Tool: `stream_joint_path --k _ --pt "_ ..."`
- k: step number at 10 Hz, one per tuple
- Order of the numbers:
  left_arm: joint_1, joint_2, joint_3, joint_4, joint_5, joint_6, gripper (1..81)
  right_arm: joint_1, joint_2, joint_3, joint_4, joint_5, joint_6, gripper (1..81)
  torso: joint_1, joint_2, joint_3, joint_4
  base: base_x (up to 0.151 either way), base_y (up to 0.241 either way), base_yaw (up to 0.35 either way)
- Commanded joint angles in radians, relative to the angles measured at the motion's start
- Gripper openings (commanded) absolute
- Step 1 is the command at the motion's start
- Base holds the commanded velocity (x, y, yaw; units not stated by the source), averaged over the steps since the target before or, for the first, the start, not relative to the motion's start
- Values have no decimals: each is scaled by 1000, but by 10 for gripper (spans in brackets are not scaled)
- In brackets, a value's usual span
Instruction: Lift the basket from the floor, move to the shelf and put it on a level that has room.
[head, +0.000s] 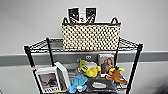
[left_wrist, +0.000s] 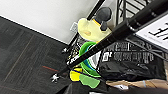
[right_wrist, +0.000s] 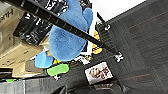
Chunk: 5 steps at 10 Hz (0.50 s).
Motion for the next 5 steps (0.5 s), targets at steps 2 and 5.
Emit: stream_joint_path --k 2,5 --pt "102 116 -98 65 -121 11 811 -32 59 -31 41 50 -59 811 0 0 0 0 0 0 0" --pt "182 189 -107 96 -161 11 811 -122 148 -78 41 94 -90 811 0 0 0 0 0 0 0"
